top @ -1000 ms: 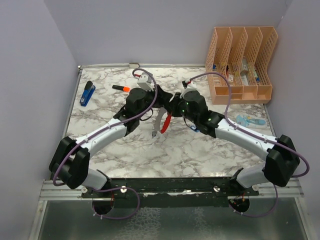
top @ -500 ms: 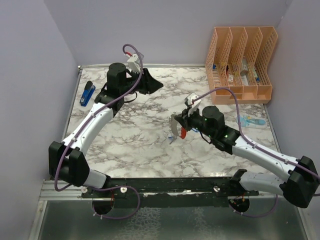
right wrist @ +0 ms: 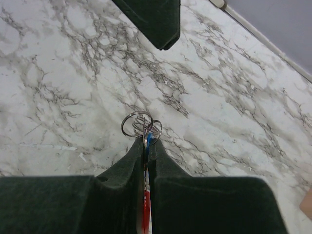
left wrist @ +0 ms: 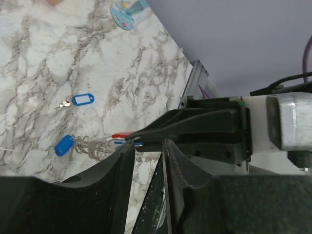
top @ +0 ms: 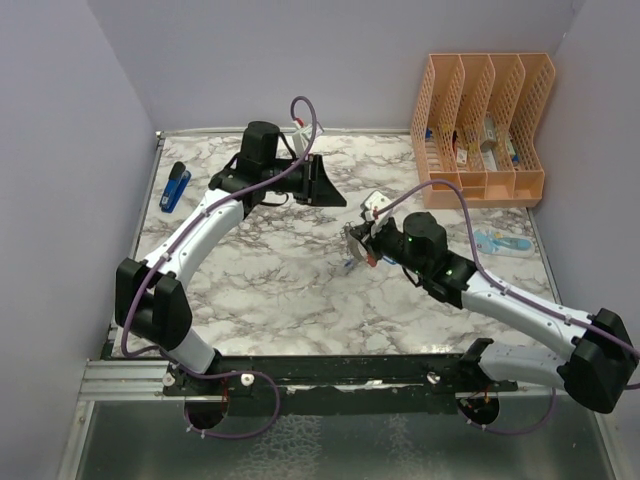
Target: Put the keys on the keyring
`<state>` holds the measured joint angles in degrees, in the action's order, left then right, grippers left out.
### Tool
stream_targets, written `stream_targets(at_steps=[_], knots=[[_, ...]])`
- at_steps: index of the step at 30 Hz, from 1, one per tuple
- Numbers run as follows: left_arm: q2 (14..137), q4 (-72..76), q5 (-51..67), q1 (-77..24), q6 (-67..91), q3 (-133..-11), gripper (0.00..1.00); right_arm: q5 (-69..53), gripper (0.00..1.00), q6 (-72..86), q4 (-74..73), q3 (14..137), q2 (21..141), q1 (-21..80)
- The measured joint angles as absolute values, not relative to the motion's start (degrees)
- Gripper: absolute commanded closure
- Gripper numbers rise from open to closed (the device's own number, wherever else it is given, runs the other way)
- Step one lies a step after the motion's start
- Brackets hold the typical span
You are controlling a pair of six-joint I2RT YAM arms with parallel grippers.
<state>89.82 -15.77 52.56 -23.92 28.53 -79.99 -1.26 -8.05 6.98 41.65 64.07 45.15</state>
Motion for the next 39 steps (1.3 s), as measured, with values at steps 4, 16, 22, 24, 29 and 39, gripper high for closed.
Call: stream_targets(at_steps=[4,16,22,24,29,39], knots=[[89.8,-17.0,54.9,-24.7,27.9,-81.2,0.67,0.6,0.99,-8.0,6.5,42.6,66.5,45.1],[91.6,-21.6,55.9,-26.7,19.7,-79.9,0.64,2.4,0.99,-7.4,4.5,45.1,66.8,45.1],[92.8,-21.7,54.8,-27.4,17.1,-79.9,0.66,2.3,0.99,-7.2,3.8,45.8,67.1,45.1],[92.9,-21.7,54.6,-27.5,16.8,-79.9,0.77,2.3,0.99,-7.2,3.7,45.8,67.1,45.1],[93.0,-21.7,54.3,-27.5,16.0,-79.9,1.0,2.3,0.99,-7.2,3.4,45.8,67.2,45.1],[93.2,-21.5,53.8,-27.5,16.1,-79.9,1.0,2.3,0.99,-6.7,3.3,45.8,67.2,45.1]])
